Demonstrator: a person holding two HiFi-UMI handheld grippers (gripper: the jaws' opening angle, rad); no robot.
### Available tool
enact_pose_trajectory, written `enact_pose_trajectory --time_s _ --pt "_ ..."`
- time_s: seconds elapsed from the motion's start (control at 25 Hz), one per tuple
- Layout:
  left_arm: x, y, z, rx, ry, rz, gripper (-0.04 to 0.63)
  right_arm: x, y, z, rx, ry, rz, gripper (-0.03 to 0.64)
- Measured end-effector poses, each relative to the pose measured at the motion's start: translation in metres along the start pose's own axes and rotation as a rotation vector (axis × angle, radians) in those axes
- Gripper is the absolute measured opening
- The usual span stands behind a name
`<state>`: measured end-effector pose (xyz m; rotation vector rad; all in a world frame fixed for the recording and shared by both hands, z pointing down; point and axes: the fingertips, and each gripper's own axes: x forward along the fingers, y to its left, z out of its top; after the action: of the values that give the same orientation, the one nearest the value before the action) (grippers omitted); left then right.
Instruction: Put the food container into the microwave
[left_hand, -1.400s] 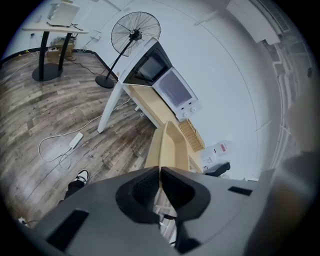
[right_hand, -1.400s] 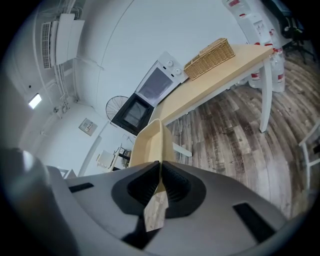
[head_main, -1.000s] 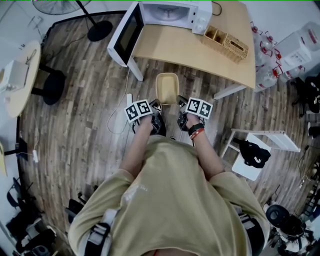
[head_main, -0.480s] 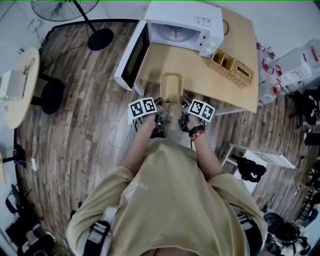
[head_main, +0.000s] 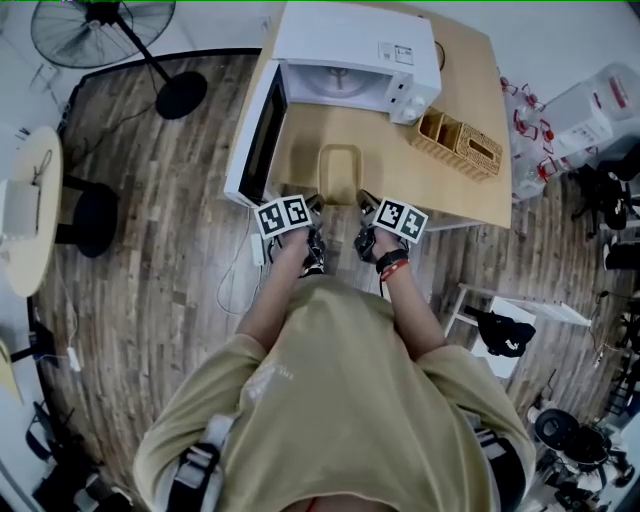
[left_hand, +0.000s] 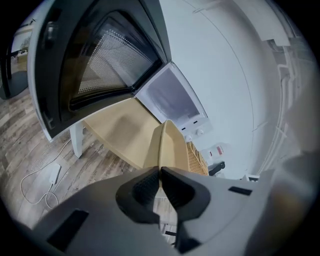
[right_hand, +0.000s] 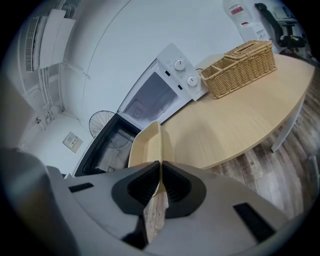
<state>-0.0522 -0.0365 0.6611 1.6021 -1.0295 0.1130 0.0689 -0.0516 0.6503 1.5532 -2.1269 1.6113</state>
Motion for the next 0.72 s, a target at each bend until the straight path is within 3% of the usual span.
enact_pose_trajectory --time_s 0.24,0.72 --pt "0.013 0.001 0.039 0.057 -0.003 -0.002 0.032 0.025 0.013 0.023 -0.009 -0.029 -0.002 0.040" --pt "0.029 -0.007 0.066 0.143 0.016 0.016 0.032 0.045 0.016 0.050 0.014 -0.063 -0.024 0.040"
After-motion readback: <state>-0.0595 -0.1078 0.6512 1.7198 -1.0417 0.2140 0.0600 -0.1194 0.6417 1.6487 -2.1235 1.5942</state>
